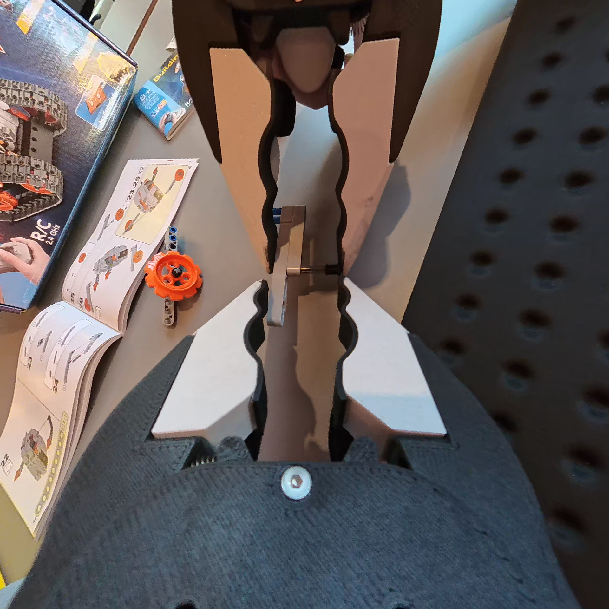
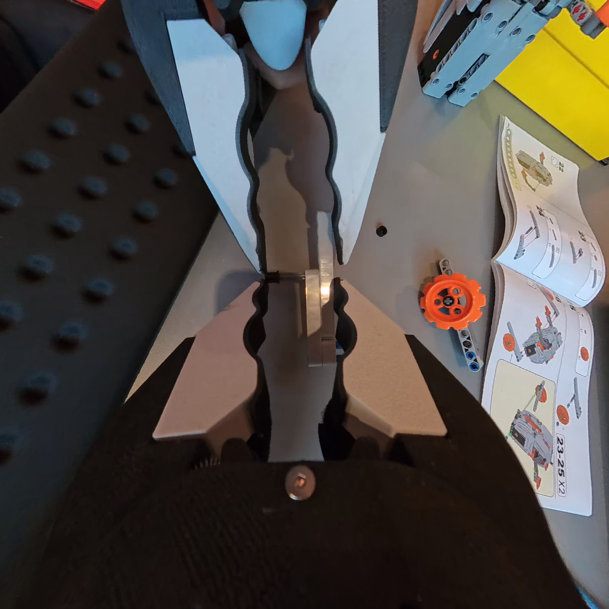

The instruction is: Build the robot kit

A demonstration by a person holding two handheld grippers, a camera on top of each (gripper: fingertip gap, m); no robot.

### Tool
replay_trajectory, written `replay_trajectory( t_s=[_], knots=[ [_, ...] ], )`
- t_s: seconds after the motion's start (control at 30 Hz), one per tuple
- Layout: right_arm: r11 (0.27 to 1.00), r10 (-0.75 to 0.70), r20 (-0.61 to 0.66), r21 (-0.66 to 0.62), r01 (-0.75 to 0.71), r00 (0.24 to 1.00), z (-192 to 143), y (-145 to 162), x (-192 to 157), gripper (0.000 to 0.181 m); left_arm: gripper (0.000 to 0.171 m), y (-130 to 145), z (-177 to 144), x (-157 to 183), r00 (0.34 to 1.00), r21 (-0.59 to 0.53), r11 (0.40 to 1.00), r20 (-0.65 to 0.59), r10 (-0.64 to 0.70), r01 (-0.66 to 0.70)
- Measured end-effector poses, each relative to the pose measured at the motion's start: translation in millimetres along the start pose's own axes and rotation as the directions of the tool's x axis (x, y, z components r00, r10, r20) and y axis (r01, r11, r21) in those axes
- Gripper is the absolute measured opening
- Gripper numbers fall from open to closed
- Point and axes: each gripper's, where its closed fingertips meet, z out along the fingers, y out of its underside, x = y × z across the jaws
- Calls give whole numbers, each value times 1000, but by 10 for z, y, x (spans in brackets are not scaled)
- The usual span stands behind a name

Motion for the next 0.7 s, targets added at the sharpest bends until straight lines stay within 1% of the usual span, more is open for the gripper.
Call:
replay_trajectory(
  t_s=[0.17, 0.23, 0.47, 0.7],
  knots=[
    [1000, -4, -7, -1, 4, 1000, 3, -13, 4, 39, 44, -13, 10, -14, 1000, 6, 1000, 9, -3, 3],
    [1000, -10, -12, -11, 10, 1000, 5, -4, 7, 39, 41, -11, 22, -4, 1000, 3, 1000, 9, 10, -10],
    [999, -25, -10, -25, 25, 1000, 16, 20, -4, 39, 40, 8, 42, 14, 999, -5, 999, 9, 38, -38],
    [999, -28, -14, -35, 27, 1000, 20, 27, -2, 39, 39, 21, 53, 13, 999, -14, 999, 6, 33, -33]
  ],
)
